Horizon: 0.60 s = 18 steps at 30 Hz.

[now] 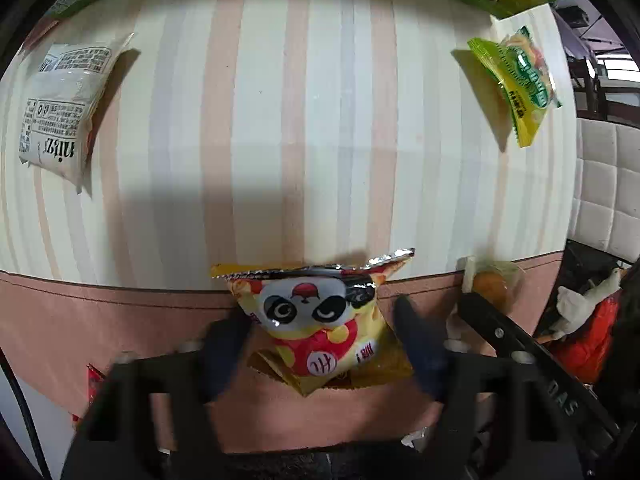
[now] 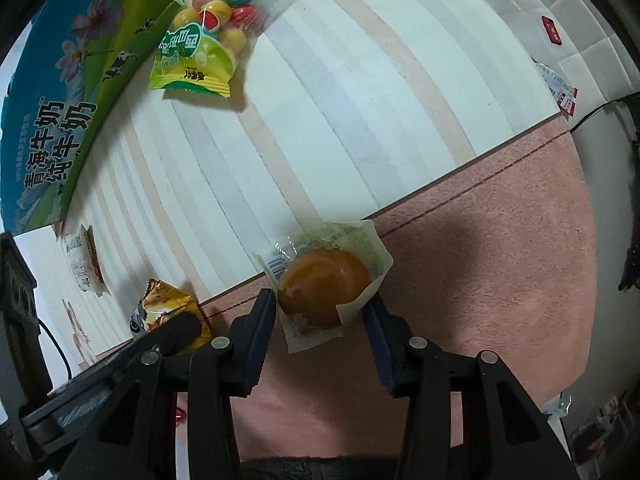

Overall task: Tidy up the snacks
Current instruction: 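Grasp the panda snack bag with the left tool while the right tool grasps the wrapped bun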

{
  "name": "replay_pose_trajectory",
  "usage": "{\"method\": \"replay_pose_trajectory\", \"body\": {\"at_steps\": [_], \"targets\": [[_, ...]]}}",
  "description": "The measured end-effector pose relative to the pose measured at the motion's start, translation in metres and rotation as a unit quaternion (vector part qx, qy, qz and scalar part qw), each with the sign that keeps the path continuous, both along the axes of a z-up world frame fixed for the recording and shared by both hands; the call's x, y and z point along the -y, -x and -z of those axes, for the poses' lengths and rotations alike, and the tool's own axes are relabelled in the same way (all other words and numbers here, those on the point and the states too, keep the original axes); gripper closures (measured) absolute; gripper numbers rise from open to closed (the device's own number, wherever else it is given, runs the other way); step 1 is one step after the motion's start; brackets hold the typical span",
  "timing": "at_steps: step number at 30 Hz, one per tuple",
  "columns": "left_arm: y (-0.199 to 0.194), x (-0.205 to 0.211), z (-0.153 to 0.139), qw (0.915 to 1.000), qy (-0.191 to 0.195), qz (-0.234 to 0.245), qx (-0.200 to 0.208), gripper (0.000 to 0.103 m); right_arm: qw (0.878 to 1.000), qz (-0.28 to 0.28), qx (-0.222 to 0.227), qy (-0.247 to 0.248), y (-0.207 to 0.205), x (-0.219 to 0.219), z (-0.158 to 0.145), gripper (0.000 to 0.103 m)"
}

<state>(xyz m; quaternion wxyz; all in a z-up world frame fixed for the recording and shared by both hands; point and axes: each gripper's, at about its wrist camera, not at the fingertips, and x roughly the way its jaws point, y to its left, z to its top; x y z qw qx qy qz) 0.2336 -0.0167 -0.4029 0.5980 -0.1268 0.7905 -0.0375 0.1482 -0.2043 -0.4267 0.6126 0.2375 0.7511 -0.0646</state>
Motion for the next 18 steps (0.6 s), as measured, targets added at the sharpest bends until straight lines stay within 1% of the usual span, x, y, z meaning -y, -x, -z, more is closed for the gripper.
{"method": "replay_pose_trajectory", "body": {"at_steps": [1,3,7,14,17,18], "targets": [[0.001,0.002,0.001,1.0000,0.003,0.000,0.002,0.049,1.000,-0.003,0.000,0.001,0.000,-0.001,0.000,0.056],[0.002,0.007,-0.001,0.9998,-0.012,0.009,0.013,0.055,1.000,-0.008,0.000,0.002,0.001,-0.005,0.000,0.056],[0.005,0.011,-0.006,0.9994,-0.019,0.014,0.027,0.057,1.000,-0.015,0.005,0.003,0.002,-0.018,-0.002,0.056],[0.006,0.002,-0.020,0.9986,-0.024,0.017,0.045,0.057,0.999,-0.030,0.016,-0.001,-0.004,-0.033,-0.012,0.057],[0.006,0.004,-0.019,0.9985,-0.025,0.018,0.045,0.057,1.000,-0.029,0.002,-0.010,-0.007,-0.037,-0.004,0.057],[0.008,0.006,-0.016,0.9986,-0.025,0.019,0.042,0.057,0.999,-0.033,-0.009,-0.015,-0.008,-0.039,0.002,0.055]]}}
